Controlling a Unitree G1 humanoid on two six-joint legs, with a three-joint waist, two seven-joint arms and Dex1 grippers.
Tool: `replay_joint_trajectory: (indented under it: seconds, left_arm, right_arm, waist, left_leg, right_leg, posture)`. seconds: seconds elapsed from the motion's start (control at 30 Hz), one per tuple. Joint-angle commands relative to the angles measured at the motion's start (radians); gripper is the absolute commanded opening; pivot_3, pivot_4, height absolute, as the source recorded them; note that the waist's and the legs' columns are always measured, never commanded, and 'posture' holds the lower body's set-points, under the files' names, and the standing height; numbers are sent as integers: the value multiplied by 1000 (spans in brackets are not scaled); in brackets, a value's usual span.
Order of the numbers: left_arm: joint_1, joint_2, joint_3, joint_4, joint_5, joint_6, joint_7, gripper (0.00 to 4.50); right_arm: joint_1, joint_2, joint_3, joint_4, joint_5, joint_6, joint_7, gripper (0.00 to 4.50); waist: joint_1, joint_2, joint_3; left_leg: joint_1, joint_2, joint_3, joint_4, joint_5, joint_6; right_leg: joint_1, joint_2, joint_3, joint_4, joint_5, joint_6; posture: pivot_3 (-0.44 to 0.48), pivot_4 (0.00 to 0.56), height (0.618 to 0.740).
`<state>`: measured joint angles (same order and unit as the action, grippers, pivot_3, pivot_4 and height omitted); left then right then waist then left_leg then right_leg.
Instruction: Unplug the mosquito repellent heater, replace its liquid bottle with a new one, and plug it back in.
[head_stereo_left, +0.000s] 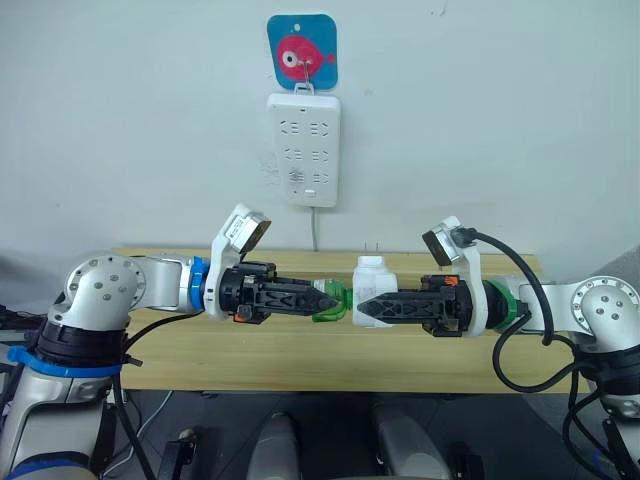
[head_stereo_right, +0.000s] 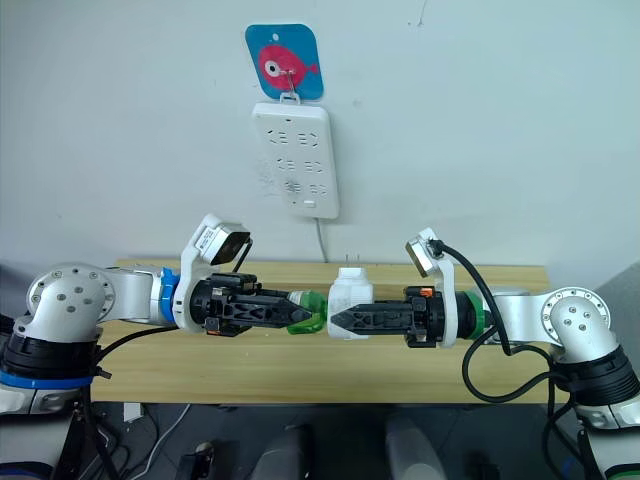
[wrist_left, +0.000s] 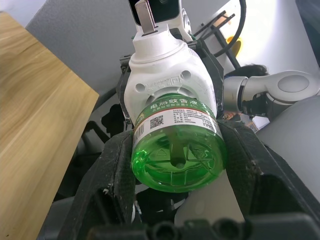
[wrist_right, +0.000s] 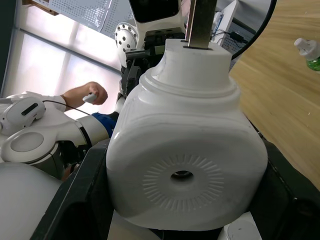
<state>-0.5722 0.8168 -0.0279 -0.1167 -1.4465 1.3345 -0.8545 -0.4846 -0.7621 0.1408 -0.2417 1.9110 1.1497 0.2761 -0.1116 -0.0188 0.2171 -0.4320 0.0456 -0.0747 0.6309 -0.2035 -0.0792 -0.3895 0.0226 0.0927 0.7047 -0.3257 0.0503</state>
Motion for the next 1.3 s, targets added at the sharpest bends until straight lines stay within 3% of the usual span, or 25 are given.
replay_joint_trajectory:
  seconds: [0.03, 0.3, 0.53, 0.67, 0.77, 0.9, 0.97, 1.1, 1.3]
  left_arm:
    - [22, 46, 100, 32, 34, -8, 4, 2264]
    - [26, -16, 100, 5, 89, -101, 16, 2264]
    - [59, -12, 98, -46, 186, -149, -63, 4467]
    - [97, 18, 94, -69, 277, -201, -121, 4500]
    - [146, 29, 80, -97, 426, -349, -160, 4500]
    - [247, -18, 2, -139, 869, -980, -230, 4500]
    - [278, -89, -5, -128, 991, -1265, -249, 4500]
    - [323, -164, -17, -126, 1053, -1539, -324, 4500]
    - [289, -224, -33, -119, 1045, -1635, -332, 4500]
  right_arm:
    - [8, -40, -73, 28, 23, -5, 9, 3073]
    - [5, -41, -69, 27, 28, -5, 8, 3073]
    - [5, -47, -71, 30, 35, -2, 5, 3073]
    - [6, -46, -75, 33, 34, -1, 2, 3072]
    - [6, -45, -77, 35, 34, -3, -2, 3072]
    - [8, -46, -80, 37, 34, -5, -6, 3072]
    - [6, -43, -79, 39, 32, -4, -7, 3072]
    - [-2, -38, -76, 43, 27, -1, -5, 3072]
    - [-8, -36, -75, 48, 23, 4, -3, 3072]
  waist:
    - [0, 0, 0]
    - [2, 0, 0]
    - [2, 0, 0]
    - [2, 0, 0]
    - [2, 0, 0]
    - [6, 0, 0]
    - [15, 0, 0]
    - [26, 0, 0]
    - [25, 0, 0]
  left_leg:
    - [0, 0, 0, 0, 0, 0]
    - [0, 0, 0, 0, 0, 0]
    - [0, 0, 1, 0, 0, 0]
    - [0, 0, 1, -1, 0, 0]
    - [0, 0, 2, -1, 0, 0]
    - [1, 0, 3, -1, 0, 0]
    - [0, 0, 4, -1, 0, 0]
    - [-1, 0, 5, -1, 0, 0]
    - [0, 0, 5, -1, 0, 0]
  right_leg:
    - [0, 0, 0, 0, 0, 0]
    - [0, 0, 0, 0, 0, 0]
    - [0, 0, 1, 0, 0, 0]
    - [0, 0, 1, 0, 0, -1]
    - [0, 0, 2, 0, 0, 0]
    - [0, -1, 3, -1, 2, -4]
    - [0, -1, 4, -2, 2, -4]
    - [0, -2, 4, -6, 2, -4]
    - [0, -2, 4, -6, 3, -4]
  posture:
    - [-134, 193, 725]
    - [-134, 193, 725]
    - [-136, 199, 725]
    - [-136, 199, 725]
    - [-139, 200, 725]
    - [-133, 200, 725]
    - [-130, 198, 725]
    - [-129, 197, 725]
    - [-126, 197, 725]
